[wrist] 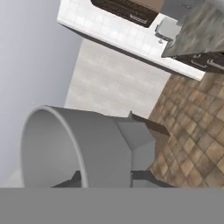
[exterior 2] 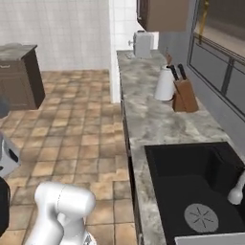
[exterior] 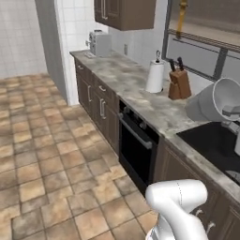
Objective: There is a bowl on the dining counter. Grab a lemon wedge from the fridge and place it in the bowl. Then get the liquor bottle and glass cup from the cabinet and place them next to the bowl.
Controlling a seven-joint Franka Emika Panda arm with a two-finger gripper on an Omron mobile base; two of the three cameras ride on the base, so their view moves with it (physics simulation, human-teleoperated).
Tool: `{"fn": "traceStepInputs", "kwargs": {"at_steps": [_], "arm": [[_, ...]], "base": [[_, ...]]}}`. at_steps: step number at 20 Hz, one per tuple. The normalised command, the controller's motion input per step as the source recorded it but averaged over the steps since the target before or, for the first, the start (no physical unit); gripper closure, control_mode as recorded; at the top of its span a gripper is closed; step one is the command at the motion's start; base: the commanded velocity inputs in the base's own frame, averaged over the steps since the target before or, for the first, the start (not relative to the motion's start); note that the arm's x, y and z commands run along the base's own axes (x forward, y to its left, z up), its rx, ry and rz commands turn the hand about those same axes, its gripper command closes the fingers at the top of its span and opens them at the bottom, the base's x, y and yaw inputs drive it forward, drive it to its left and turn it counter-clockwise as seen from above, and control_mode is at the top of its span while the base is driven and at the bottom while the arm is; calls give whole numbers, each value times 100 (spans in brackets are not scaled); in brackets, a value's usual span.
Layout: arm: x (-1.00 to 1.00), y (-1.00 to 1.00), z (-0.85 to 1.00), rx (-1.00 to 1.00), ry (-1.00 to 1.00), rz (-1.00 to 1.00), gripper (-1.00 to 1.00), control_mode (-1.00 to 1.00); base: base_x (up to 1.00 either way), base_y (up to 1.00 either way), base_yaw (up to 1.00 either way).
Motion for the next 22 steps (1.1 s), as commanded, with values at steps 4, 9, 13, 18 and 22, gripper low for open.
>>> {"fn": "traceStepInputs", "kwargs": {"at_steps": [4,9,13,18,22], "arm": [[0,0,0,0,0,0,100,100],[0,0,0,0,0,0,100,100],[0,0,0,0,0,0,100,100],[0,0,0,0,0,0,100,100],[0,0,0,0,0,0,100,100]], "base": [[100,54,8],[100,65,7],[100,77,4],[100,85,1],[100,85,1]]}}
